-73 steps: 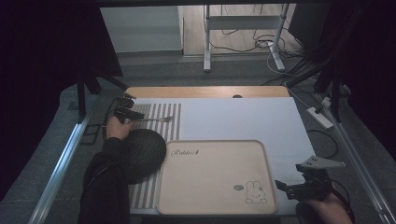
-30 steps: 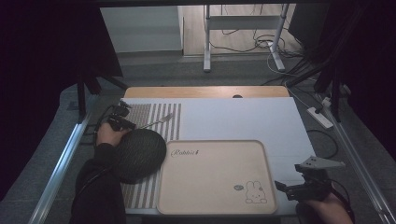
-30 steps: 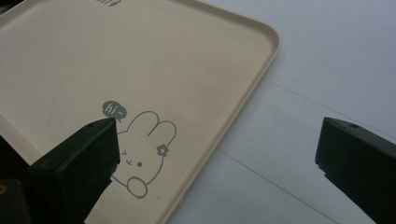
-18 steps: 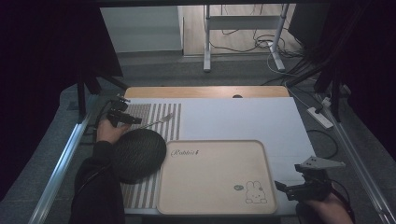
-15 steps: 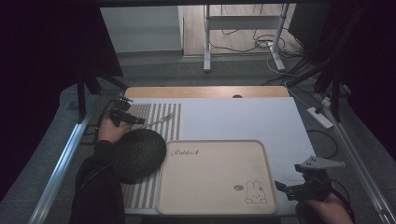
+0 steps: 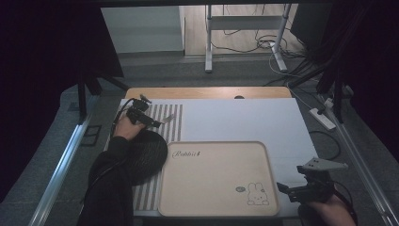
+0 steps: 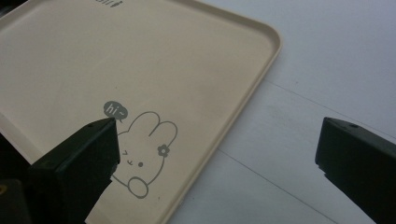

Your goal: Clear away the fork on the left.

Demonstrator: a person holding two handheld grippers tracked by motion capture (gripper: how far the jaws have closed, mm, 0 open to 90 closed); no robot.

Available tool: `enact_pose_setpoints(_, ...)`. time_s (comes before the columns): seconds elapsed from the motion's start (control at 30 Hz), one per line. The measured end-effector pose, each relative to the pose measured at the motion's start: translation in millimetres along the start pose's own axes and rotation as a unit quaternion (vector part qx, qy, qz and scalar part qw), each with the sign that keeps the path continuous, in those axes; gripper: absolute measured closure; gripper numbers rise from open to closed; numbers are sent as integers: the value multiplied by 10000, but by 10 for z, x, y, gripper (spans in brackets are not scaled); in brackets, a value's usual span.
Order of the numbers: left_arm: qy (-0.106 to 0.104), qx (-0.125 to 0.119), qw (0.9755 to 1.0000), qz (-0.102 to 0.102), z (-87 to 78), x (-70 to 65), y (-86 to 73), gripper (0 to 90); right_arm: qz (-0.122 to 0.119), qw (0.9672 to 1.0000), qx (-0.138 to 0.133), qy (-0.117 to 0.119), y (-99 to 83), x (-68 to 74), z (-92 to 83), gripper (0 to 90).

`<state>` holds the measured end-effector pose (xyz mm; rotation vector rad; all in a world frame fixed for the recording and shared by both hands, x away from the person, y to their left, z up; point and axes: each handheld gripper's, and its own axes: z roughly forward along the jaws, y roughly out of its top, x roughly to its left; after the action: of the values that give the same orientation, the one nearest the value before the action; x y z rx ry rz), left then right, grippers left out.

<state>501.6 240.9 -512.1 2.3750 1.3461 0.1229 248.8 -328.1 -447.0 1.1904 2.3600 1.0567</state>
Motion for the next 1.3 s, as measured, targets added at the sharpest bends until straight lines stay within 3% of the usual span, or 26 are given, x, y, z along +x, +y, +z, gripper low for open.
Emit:
enact_pose_setpoints(0.23, 140, 398, 9990, 117, 173, -9, 82, 0, 12, 10000, -16, 16, -2, -5, -2, 4)
enact_pose_setpoints(0.3, 261, 450, 9982, 295, 184, -34, 86, 11, 13, 10000, -13, 20, -2, -7, -3, 4)
enact_pose_setpoints(0.4, 246, 439, 9980, 377, 156, -30, 88, 52, 14, 10000, -11, 21, -2, -7, -2, 4)
enact_pose_setpoints(0.53, 225, 346, 9981, 463, 90, 17, 69, 204, -18, 10000, 0, 17, -1, 1, 0, 4)
enact_pose_setpoints(0.6, 210, 334, 9977, 552, 50, 34, 57, 366, -15, 10000, 7, 16, 0, 0, 2, 4)
enact_pose_setpoints(0.67, 208, 326, 9971, 653, 42, 22, 58, 453, -12, 10000, 7, 17, 0, -1, 2, 4)
enact_pose_setpoints(0.8, 56, 345, 9938, 1060, 31, -16, 69, 641, -20, 10000, 11, 15, 0, 1, 3, 4)
enact_pose_setpoints(0.83, 108, 339, 9932, 1113, 31, -22, 67, 738, -21, 10000, 9, 17, 0, 2, 3, 4)
enact_pose_setpoints(0.9, 106, 314, 9920, 1221, 30, -12, 58, 809, -27, 10000, 9, 15, -1, 2, 4, 4)
enact_pose_setpoints(1.13, 33, 176, 9898, 1415, 30, 13, 23, 864, -17, 10000, 5, 22, -2, -1, 1, 4)
enact_pose_setpoints(1.27, 116, 167, 9874, 1571, 26, -1, 21, 864, -8, 10000, 10, 25, -1, -4, 0, 4)
enact_pose_setpoints(1.3, 297, 181, 9854, 1666, 21, -15, 25, 865, -3, 10000, 11, 24, 0, -4, 0, 4)
